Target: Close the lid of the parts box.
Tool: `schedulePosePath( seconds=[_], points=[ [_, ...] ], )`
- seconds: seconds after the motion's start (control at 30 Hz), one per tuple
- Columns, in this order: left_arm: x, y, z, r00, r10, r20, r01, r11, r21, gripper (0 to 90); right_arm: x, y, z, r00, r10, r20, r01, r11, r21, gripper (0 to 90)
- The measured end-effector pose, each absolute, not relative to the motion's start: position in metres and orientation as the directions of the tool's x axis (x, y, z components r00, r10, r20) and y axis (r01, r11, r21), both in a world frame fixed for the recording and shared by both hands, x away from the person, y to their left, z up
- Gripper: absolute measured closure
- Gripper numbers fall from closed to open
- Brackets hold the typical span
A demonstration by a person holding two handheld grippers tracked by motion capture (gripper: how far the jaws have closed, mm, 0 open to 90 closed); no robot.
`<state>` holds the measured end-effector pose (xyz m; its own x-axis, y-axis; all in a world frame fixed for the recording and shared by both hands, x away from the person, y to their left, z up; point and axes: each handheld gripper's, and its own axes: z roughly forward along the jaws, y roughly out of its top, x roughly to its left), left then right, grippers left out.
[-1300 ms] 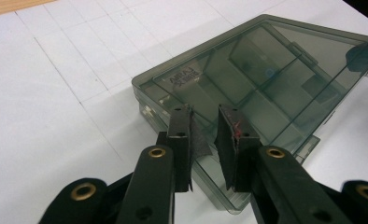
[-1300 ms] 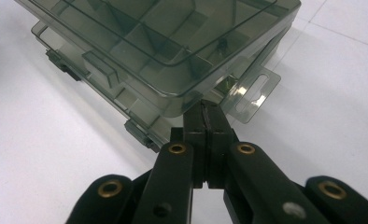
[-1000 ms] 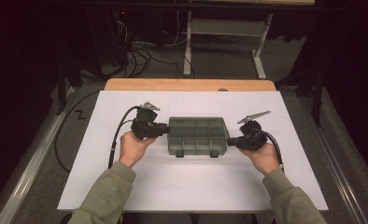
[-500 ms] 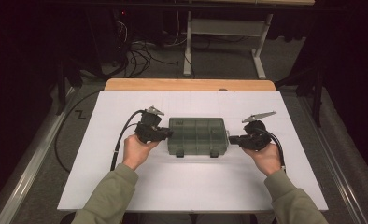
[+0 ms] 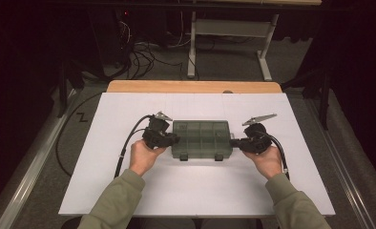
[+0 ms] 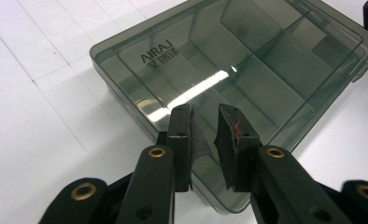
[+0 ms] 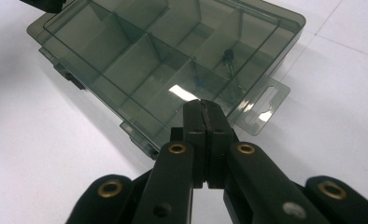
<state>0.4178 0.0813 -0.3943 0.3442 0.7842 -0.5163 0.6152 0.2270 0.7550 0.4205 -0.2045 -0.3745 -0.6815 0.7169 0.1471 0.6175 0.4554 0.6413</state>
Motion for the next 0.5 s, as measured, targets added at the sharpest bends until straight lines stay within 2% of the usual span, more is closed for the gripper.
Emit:
schedulePosePath(
  seconds=[0.3, 0.4, 0.43, 0.47, 0.5],
  points=[
    [0.4174, 0.0782, -0.3980, 0.356, 0.787, -0.504, 0.619, 0.206, 0.758, 71.9, 0.4221, -0.1985, -0.3813, -0.688, 0.715, 0.129, 0.613, 0.476, 0.631, 90.0],
    [0.4159, 0.0767, -0.3976, 0.366, 0.783, -0.503, 0.619, 0.199, 0.760, 66.5, 0.4216, -0.1965, -0.3809, -0.690, 0.715, 0.113, 0.605, 0.483, 0.633, 90.0],
    [0.4145, 0.0832, -0.3974, 0.428, 0.784, -0.449, 0.632, 0.096, 0.769, 63.7, 0.4211, -0.1960, -0.3806, -0.691, 0.715, 0.110, 0.604, 0.486, 0.631, 90.0],
    [0.4145, 0.0838, -0.3971, 0.432, 0.781, -0.450, 0.632, 0.094, 0.769, 60.8, 0.4210, -0.1960, -0.3804, -0.692, 0.713, 0.113, 0.604, 0.486, 0.631, 89.2],
    [0.4155, 0.0791, -0.3963, 0.380, 0.766, -0.518, 0.622, 0.202, 0.756, 59.5, 0.4211, -0.1963, -0.3803, -0.692, 0.713, 0.114, 0.604, 0.485, 0.632, 88.0]
  ],
)
